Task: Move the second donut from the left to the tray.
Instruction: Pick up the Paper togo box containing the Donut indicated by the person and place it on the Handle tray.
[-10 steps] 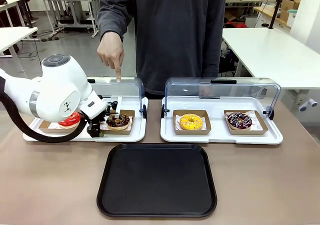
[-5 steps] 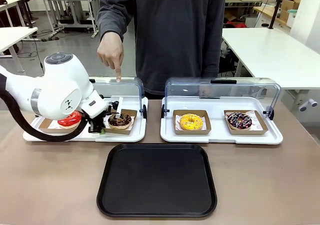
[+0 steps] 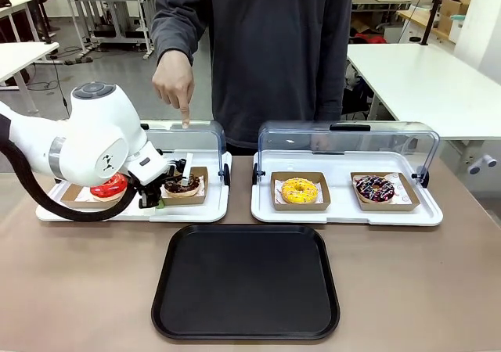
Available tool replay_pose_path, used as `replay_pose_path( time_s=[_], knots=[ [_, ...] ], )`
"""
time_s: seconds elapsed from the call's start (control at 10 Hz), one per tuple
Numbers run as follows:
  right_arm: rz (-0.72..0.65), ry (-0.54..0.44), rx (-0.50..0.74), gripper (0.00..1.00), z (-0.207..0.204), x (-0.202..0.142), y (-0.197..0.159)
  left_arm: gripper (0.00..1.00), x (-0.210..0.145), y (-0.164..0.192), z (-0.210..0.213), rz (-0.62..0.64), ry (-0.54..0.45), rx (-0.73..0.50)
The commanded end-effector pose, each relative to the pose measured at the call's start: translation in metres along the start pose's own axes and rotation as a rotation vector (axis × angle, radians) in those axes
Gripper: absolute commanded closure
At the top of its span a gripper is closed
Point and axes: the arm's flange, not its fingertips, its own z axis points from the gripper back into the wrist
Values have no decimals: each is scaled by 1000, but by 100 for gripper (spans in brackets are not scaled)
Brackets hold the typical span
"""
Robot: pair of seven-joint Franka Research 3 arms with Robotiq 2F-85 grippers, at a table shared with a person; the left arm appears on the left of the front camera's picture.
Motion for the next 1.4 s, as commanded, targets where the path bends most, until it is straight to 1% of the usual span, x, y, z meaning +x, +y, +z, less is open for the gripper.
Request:
replay_pose_path(
  time_s=[0.0,0.1,0.5,0.7,0.9,1.0,1.2,1.3],
  knots=[
    [21,-35,2,0,-2,1,-3,100,-2,17,6,64,-38,-91],
    [21,-35,2,0,-2,1,-3,100,0,0,0,0,0,0],
    [21,-35,2,0,-2,1,-3,99,2,4,0,12,-4,-16],
    [21,-35,2,0,-2,1,-3,99,8,-11,45,69,27,14],
    [21,-35,2,0,-2,1,-3,99,16,-23,70,69,44,43],
    [21,-35,2,0,-2,1,-3,99,22,-37,88,84,48,58],
    [21,-35,2,0,-2,1,-3,99,30,-58,111,128,26,53],
    [21,-35,2,0,-2,1,-3,99,35,-73,122,153,35,81]
  ],
)
